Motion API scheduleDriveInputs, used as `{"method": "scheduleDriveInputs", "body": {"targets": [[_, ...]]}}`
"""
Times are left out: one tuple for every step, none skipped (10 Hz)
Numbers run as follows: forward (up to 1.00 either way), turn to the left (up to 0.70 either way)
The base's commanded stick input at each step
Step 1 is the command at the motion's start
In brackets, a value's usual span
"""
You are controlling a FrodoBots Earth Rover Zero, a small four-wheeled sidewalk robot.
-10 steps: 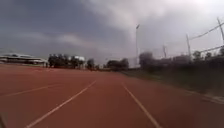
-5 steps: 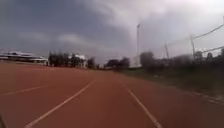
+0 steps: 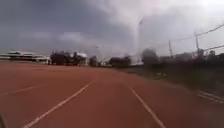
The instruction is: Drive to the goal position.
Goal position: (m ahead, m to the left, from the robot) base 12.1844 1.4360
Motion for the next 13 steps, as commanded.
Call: {"method": "scheduleDriveInputs", "body": {"targets": [[0.70,0.00],[0.70,0.00],[0.70,0.00],[0.70,0.00],[0.70,0.00],[0.70,0.00],[0.70,0.00],[0.70,0.00],[0.70,0.00],[0.70,0.00],[0.70,0.00],[0.70,0.00],[0.70,0.00]]}}
